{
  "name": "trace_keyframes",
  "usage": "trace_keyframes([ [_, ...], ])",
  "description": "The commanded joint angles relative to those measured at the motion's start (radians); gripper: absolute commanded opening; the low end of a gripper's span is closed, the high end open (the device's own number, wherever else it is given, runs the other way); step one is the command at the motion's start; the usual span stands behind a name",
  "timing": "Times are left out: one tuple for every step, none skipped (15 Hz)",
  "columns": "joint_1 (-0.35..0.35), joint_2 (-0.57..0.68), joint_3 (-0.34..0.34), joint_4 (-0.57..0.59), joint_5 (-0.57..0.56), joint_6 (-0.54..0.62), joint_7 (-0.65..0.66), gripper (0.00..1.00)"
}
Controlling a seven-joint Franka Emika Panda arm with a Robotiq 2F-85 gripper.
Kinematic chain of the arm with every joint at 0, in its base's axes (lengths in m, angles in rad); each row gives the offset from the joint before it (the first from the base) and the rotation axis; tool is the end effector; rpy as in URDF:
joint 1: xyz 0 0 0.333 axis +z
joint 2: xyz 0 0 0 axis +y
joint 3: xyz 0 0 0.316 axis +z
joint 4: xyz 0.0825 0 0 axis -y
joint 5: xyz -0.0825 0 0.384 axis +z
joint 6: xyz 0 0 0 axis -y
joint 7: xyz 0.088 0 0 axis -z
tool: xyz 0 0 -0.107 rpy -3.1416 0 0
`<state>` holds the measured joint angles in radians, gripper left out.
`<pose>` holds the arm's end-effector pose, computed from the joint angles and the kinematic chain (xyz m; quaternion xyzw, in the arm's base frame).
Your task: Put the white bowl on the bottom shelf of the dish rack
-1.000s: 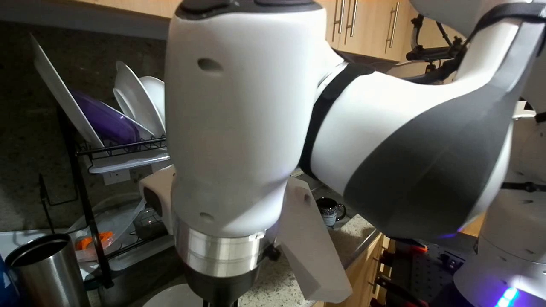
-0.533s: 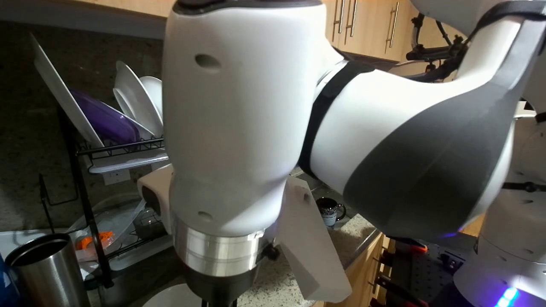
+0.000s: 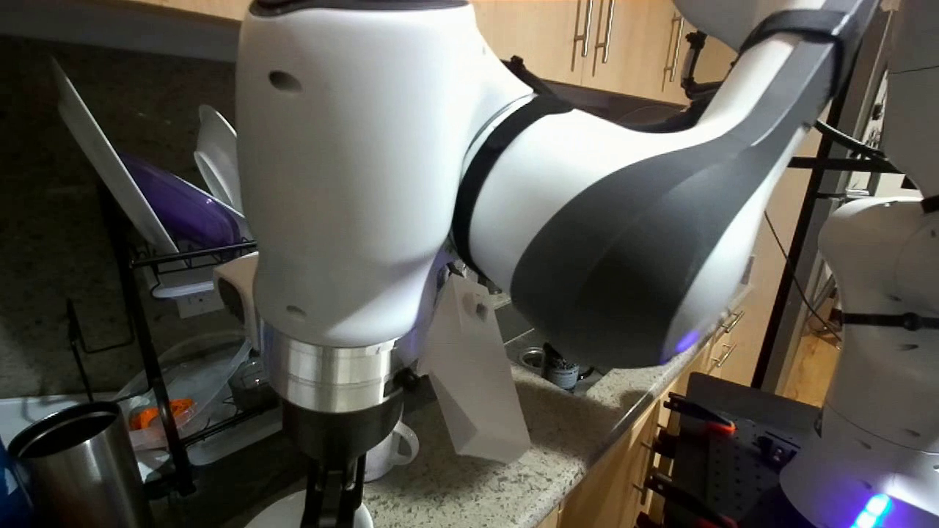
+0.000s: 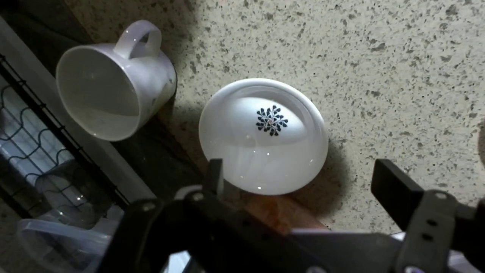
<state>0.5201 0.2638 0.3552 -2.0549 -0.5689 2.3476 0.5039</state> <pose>0.3900 0.4461 0.3218 0.9180 0.3613 0.1249 0.1055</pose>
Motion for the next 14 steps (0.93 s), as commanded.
trace_keyframes([
  [0.01, 0.082, -0.006, 0.087, 0.03, -0.04, -0.167, 1.0],
  [0.01, 0.101, -0.006, 0.103, 0.037, -0.043, -0.217, 1.0],
  [0.011, 0.12, -0.009, 0.119, 0.045, -0.05, -0.259, 1.0],
  [0.01, 0.144, -0.012, 0.137, 0.052, -0.057, -0.306, 1.0],
  [0.011, 0.164, -0.016, 0.155, 0.06, -0.071, -0.343, 1.0],
  [0.012, 0.184, -0.021, 0.172, 0.07, -0.081, -0.376, 1.0],
  [0.012, 0.203, -0.025, 0.188, 0.079, -0.09, -0.405, 1.0],
  [0.015, 0.228, -0.032, 0.209, 0.082, -0.099, -0.426, 1.0],
  [0.017, 0.249, -0.037, 0.226, 0.086, -0.106, -0.447, 1.0],
  [0.019, 0.272, -0.042, 0.244, 0.089, -0.109, -0.465, 1.0],
  [0.021, 0.292, -0.045, 0.259, 0.094, -0.114, -0.481, 1.0],
  [0.024, 0.312, -0.048, 0.274, 0.1, -0.121, -0.496, 1.0],
  [0.028, 0.334, -0.051, 0.288, 0.104, -0.125, -0.507, 1.0],
  [0.031, 0.353, -0.053, 0.3, 0.109, -0.13, -0.517, 1.0],
])
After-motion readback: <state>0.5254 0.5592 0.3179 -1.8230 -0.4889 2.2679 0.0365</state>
